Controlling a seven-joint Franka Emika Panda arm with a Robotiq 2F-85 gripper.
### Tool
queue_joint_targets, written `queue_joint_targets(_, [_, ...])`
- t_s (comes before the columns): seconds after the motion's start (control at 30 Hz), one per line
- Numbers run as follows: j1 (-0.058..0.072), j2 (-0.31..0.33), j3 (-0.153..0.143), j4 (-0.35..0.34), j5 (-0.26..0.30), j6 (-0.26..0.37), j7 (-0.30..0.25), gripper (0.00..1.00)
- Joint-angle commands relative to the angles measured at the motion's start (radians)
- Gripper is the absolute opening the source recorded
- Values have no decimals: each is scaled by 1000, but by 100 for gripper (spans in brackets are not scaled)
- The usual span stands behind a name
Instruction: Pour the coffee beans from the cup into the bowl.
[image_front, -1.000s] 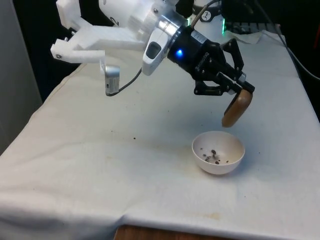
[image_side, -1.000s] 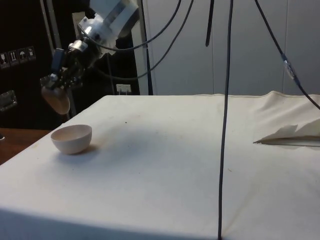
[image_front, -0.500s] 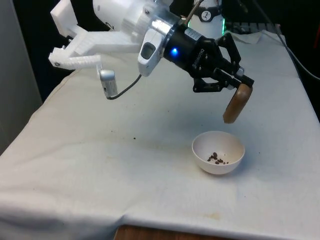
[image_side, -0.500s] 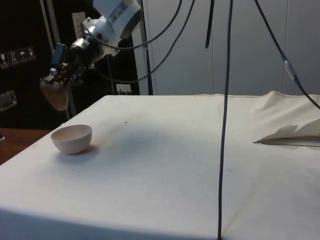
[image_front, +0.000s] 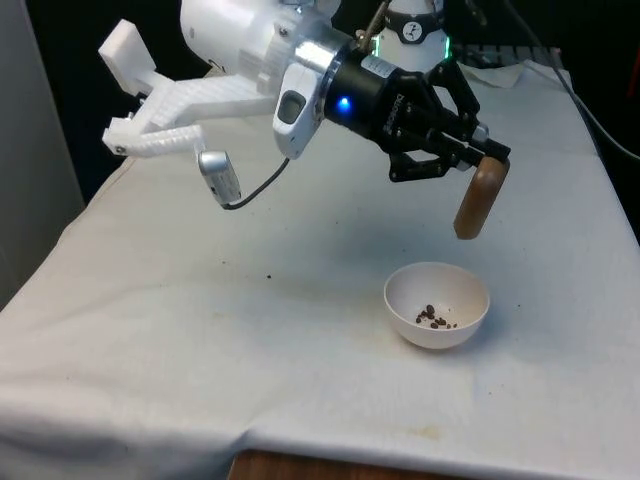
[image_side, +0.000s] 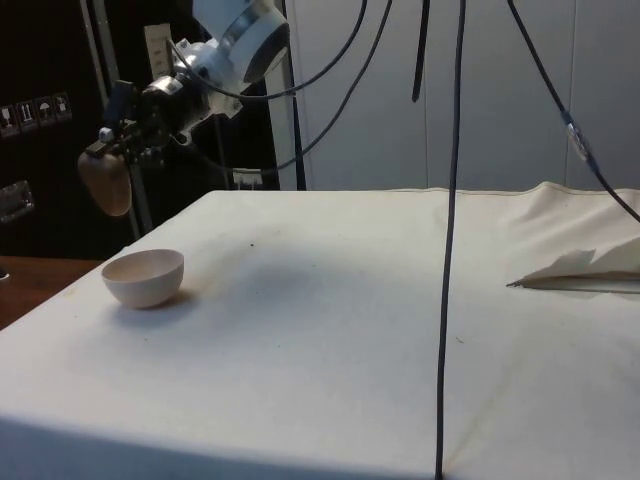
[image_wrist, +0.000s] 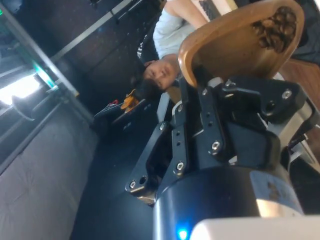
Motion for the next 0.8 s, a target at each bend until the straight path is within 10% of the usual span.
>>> queue_joint_targets(0.0, [0, 0, -2, 0, 5, -6, 0, 0])
queue_joint_targets(0.77, [-5, 20, -41, -17, 167, -145, -4, 0])
